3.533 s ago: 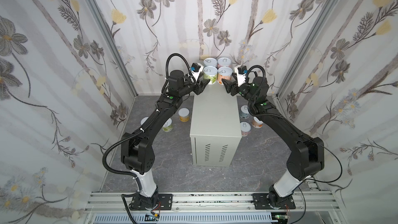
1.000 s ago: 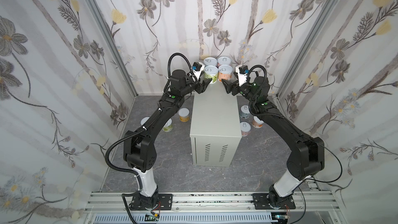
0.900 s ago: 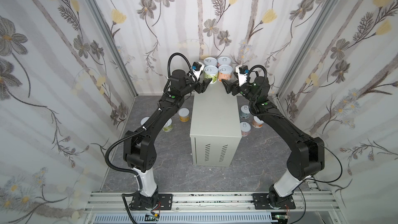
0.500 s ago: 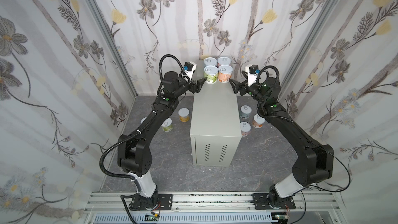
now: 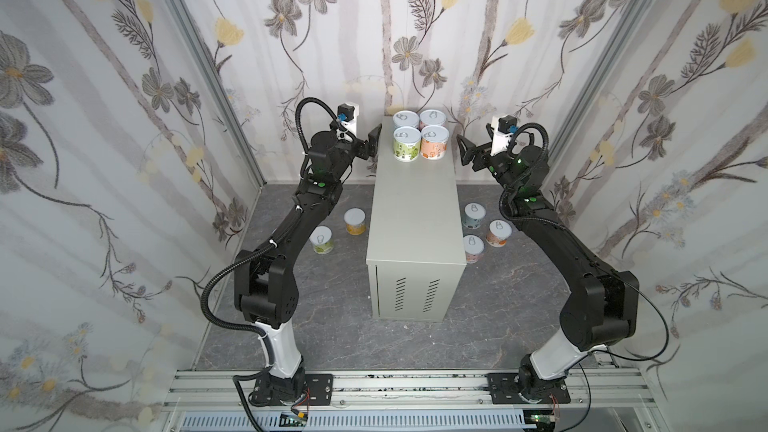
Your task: Place and organize the canned foods onto the counter
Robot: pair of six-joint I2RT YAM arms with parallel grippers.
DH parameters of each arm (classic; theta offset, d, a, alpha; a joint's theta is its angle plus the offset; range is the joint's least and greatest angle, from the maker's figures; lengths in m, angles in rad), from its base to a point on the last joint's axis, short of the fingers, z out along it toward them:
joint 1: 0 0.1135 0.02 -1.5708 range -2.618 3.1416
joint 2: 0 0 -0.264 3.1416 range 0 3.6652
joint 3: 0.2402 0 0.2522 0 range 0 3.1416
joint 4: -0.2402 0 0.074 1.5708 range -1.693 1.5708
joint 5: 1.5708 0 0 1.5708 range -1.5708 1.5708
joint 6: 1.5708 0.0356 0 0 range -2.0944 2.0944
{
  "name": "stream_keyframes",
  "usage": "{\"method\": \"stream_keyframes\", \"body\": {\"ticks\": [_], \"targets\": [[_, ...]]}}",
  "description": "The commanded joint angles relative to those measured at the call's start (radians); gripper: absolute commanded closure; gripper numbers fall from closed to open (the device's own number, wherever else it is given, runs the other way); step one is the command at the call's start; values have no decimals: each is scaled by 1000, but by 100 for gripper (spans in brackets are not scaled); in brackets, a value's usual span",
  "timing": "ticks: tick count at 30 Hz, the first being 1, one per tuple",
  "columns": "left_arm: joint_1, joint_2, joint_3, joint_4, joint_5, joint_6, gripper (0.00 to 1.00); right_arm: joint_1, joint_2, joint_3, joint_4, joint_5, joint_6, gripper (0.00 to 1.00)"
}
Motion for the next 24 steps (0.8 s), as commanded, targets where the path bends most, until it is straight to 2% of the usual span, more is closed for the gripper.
{"method": "stream_keyframes", "body": {"ticks": [1,11,24], "targets": [[-4,44,51,-13,-108,-5,16,0,27,27,65,76,8,4],[-35,196,256,-149,-164,23,15,0,145,158,39,83,-2,0],[-47,247,322,-171,-128,59,13,0,240,264,-9,58,-7,0]]}}
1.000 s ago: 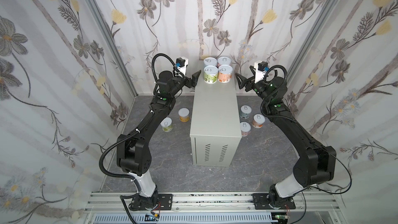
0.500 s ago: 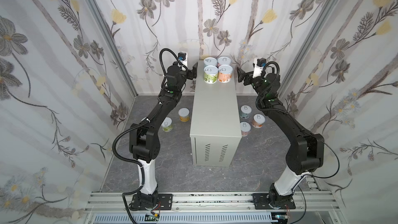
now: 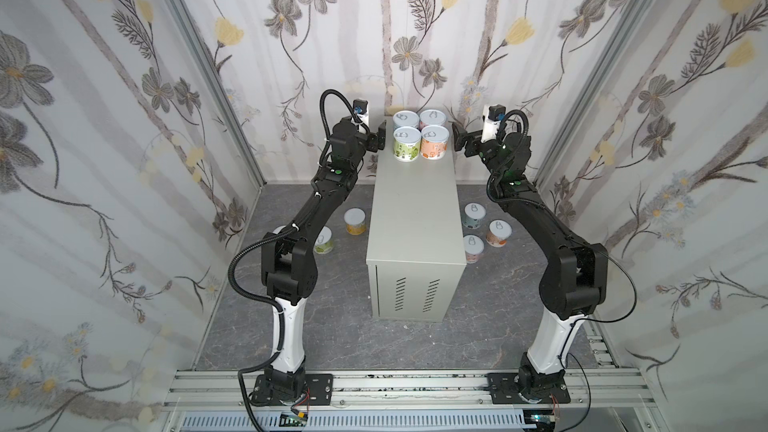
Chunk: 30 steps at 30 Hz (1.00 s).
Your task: Place and organize the canned foods onto the counter
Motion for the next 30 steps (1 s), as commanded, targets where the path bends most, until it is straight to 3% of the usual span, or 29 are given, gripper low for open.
{"method": "stream_keyframes", "body": {"ticks": [1,30], "targets": [[-3,9,13,8,35,27,13,0,8,17,13,-22,-6,0],[-20,8,4,10,66,60,12,0,77,110,-64,-77,-5,0]]}}
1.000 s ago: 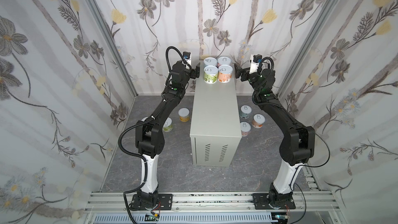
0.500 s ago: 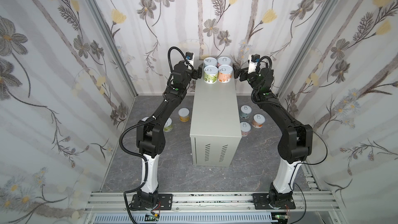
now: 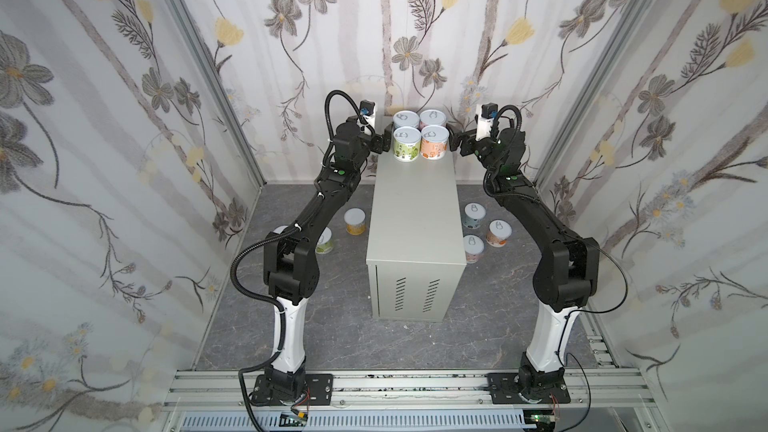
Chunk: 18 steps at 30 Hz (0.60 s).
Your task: Place and organize the canned foods onto the counter
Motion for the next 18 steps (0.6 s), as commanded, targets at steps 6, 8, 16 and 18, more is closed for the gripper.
{"method": "stream_keyframes", "body": {"ticks": [6,8,16,18], "targets": [[-3,1,0,2,13,29,11,0,7,12,9,-19,-4,0],[-4,0,-2,0,10,30,11,0,11,15,7,-22,-4,0],[-4,-2,-5,-9,-35,35,10,0,10,16,3,-18,-5,0],[-3,-11,-6,-15,-55,39,9,0,6,16,-2,-13,-7,0]]}}
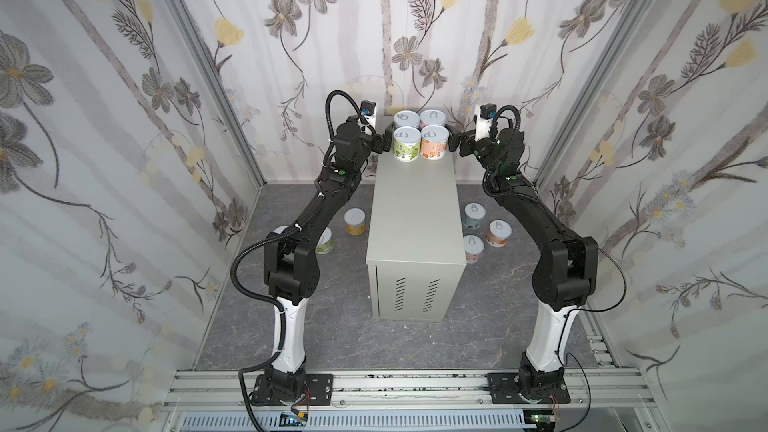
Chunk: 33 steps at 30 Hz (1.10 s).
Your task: Place and organize the canned foods onto the counter
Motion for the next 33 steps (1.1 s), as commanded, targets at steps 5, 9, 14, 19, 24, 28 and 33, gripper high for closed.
{"method": "stream_keyframes", "body": {"ticks": [5,9,14,19,24,28,33], "targets": [[0,-54,-47,-24,-108,50,8,0,-33,-3,-12,7,-8,0],[9,-123,-123,-20,-147,64,8,0,-84,-53,-7,20,-11,0],[26,-243,-271,-2,-48,56,19,-1,-159,-112,-34,-1,-25,0],[24,-360,-426,50,87,91,23,-1,-235,-180,-42,-18,-36,0],[22,-425,-503,89,256,98,25,-1,-284,-211,-49,-97,-46,0],[21,-422,-495,92,315,80,27,-2,-285,-202,-47,-137,-25,0],[8,-390,-463,80,359,74,29,-1,-258,-175,-54,-161,-11,0]]}}
